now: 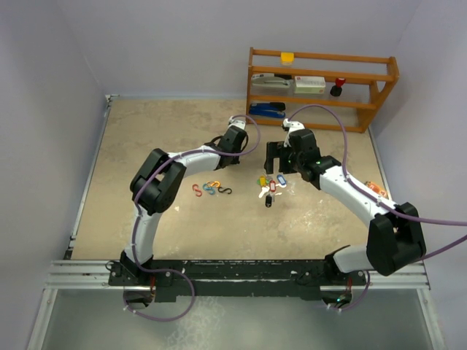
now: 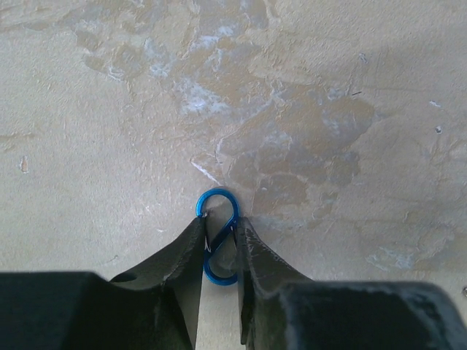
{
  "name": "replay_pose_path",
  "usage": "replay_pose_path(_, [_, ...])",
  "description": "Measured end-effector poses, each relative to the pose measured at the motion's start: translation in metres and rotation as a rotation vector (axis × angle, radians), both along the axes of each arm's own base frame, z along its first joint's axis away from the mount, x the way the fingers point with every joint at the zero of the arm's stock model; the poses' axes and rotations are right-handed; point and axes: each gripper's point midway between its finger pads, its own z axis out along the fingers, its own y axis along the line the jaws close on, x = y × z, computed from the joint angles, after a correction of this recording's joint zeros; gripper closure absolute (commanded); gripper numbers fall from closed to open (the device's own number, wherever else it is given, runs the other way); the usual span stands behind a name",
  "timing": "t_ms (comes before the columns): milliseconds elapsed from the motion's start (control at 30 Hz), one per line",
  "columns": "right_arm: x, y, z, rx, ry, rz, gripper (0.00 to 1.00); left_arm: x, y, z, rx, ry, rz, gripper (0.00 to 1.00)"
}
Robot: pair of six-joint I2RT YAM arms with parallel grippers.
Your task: Put the keys on the keyring
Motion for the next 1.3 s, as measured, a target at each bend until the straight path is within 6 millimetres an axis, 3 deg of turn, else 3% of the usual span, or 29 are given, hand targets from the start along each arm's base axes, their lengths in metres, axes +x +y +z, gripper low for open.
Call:
replay_pose_path(133, [0.0,0.0,0.0,0.0,0.0,0.0,0.0,0.0,0.001,0.0,0.005,-0.003,0.001,0.95])
replay_pose_path(300, [-0.002,-0.001,-0.003,-0.003,0.007,0.0,0.0,0.001,0.002,0.001,0.01,-0.008,0.002,1.0])
replay_pose_path(800, [-0.003,-0.001,-0.01,-0.011,0.024,0.0,0.01,0.002,0.004,0.001,0.016,-0.016,0.013,1.0])
replay_pose_path(967, [-0.003,-0.001,-0.012,-0.014,0.029,0.001,0.03,-0.009,0.013,0.003,0.024,-0.008,0.016,1.0])
replay_pose_path(1133, [-0.006,-0.004,-0.027,-0.041,0.073,0.003,0.08,-0.018,0.019,0.025,-0.001,-0.032,0.019,1.0])
replay_pose_path(1300, [-0.009,-0.008,-0.044,-0.077,0.12,-0.001,0.18,-0.022,0.016,0.064,-0.058,-0.104,0.012,1.0])
